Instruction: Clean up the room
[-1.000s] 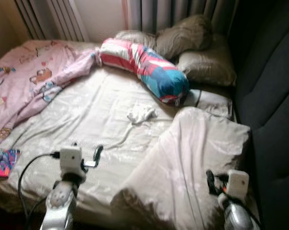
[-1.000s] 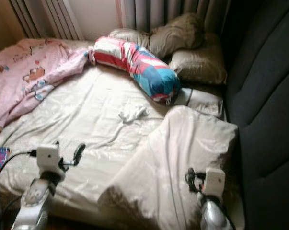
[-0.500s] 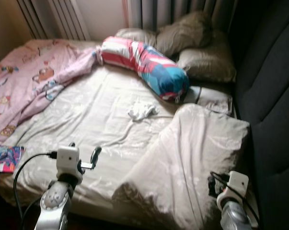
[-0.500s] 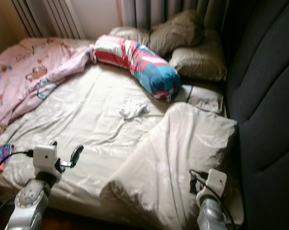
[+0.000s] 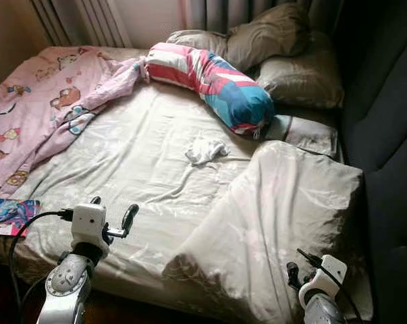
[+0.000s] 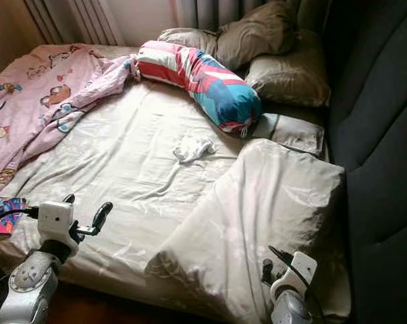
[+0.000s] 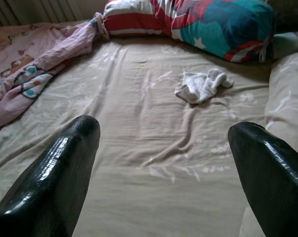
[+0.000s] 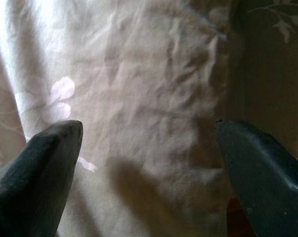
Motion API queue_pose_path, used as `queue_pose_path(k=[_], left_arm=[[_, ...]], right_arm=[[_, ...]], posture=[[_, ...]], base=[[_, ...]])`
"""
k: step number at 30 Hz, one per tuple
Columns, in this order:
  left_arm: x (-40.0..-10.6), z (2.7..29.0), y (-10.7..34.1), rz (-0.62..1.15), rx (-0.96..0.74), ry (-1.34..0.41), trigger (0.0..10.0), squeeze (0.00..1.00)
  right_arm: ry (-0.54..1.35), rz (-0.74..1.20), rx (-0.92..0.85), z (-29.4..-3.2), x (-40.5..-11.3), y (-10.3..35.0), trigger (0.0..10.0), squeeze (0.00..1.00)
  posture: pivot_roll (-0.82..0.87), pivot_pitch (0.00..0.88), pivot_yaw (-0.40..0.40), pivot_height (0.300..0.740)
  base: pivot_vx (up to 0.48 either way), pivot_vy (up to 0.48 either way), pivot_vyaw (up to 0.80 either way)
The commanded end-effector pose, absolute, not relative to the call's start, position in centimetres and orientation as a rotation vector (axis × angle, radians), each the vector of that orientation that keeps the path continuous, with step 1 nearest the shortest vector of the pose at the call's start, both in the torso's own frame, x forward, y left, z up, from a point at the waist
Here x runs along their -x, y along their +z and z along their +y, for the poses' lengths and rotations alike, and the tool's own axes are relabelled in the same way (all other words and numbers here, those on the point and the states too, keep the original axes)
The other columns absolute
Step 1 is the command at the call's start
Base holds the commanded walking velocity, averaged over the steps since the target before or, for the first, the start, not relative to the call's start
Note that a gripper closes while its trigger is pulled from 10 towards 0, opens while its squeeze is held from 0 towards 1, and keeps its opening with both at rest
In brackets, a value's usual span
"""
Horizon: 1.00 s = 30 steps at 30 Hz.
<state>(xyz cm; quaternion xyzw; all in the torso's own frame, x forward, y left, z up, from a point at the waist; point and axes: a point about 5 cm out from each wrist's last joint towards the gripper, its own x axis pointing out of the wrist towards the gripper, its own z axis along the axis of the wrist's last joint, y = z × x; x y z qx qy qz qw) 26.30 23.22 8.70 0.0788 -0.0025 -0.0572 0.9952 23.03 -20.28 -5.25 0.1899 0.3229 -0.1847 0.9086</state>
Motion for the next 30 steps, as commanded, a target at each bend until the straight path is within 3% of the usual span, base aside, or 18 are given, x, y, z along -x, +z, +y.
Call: queue_pose_path(k=[1,14,28,29,30], left_arm=[[-25.9,24.0,9.0,0.002,-0.171,-0.110,10.0,0.00],[-25.7,24.4,11.0,-0.004,-0.242,-0.193,10.0,0.00],[-24.3,24.5,12.3,0.029,-0.292,-0.257,10.0,0.00],[-24.2,24.5,12.3,0.031,-0.294,-0.257,10.0,0.00],[-24.1,24.6,12.4,0.035,-0.296,-0.257,10.0,0.00]], right_arm=[[-0.390,0.717,-0.382,-20.1,-22.0,-6.0,10.0,0.00],[-0.390,0.763,-0.377,-18.7,-21.7,-6.5,10.0,0.00],[-0.445,0.859,-0.379,-18.1,-19.1,-8.1,10.0,0.00],[-0.444,0.864,-0.378,-18.0,-18.9,-8.1,9.7,0.00],[-0.439,0.871,-0.372,-17.9,-18.8,-8.2,3.0,0.00]], posture=[[0.08,0.183,0.076,0.735],[0.16,0.248,0.159,0.735],[0.20,0.294,0.217,0.735],[0.20,0.295,0.217,0.735],[0.20,0.298,0.220,0.735]], base=[[0.000,0.000,0.00],[0.000,0.000,0.00],[0.000,0.000,0.00],[0.000,0.000,0.00],[0.000,0.000,0.00]])
